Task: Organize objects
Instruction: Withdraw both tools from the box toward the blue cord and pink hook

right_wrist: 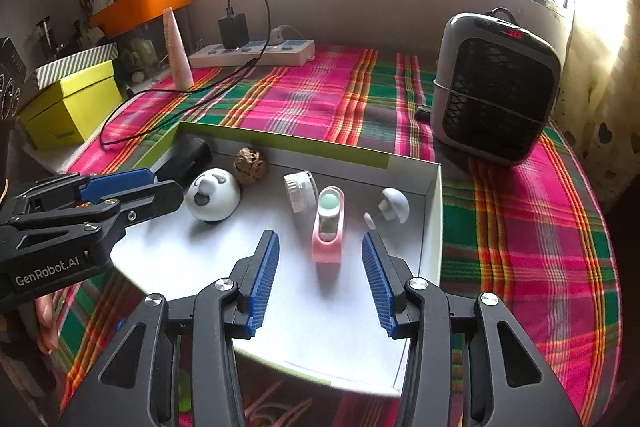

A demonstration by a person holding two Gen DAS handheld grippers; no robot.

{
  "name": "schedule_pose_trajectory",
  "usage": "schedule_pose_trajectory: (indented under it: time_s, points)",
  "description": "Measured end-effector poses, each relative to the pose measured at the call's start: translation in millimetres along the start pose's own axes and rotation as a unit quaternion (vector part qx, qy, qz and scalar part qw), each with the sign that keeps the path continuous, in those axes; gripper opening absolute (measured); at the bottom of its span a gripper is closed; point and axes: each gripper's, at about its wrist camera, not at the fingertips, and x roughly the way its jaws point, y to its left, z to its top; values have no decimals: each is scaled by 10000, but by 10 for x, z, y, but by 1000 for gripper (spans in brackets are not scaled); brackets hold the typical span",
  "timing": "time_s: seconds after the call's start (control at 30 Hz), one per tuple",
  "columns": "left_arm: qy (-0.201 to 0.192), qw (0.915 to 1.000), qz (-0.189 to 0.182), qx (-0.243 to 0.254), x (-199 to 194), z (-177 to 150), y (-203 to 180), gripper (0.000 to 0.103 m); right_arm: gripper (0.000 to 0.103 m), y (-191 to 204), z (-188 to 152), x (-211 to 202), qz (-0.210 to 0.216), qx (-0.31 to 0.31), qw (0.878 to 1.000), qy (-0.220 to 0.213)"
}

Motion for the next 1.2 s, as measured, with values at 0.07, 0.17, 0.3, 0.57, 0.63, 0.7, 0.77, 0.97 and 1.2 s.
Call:
schedule_pose_trajectory:
  time_s: [0.07,0.17,0.3,0.57,0.63,0.7,0.77,0.97,1.2]
  points:
    - [-38,10000,12,-26,-54,-22,5,42,45,11,-14,-42,-13,10,10000,-29]
    - [-98,9999,21,-47,-141,-63,9,42,45,18,-42,-112,-18,27,10000,-81]
    - [-138,9999,15,-73,-221,-118,9,42,45,31,-98,-198,-26,58,9999,-127]
    - [-195,9997,-32,-172,-393,-288,16,42,45,33,-247,-367,-50,172,9996,-200]
    - [-202,9996,-58,-197,-425,-327,21,42,45,30,-280,-413,-47,196,9995,-231]
    - [-213,9995,-81,-213,-450,-375,22,42,45,35,-316,-451,-58,196,9995,-253]
    - [-185,9995,-85,-232,-465,-429,27,42,45,42,-360,-479,-94,184,9995,-244]
    - [-165,9993,-218,-254,-520,-600,67,42,45,45,-507,-557,-90,252,9994,-232]
    - [74,9994,-269,-197,-465,-791,99,43,45,78,-664,-598,-4,260,9996,-142]
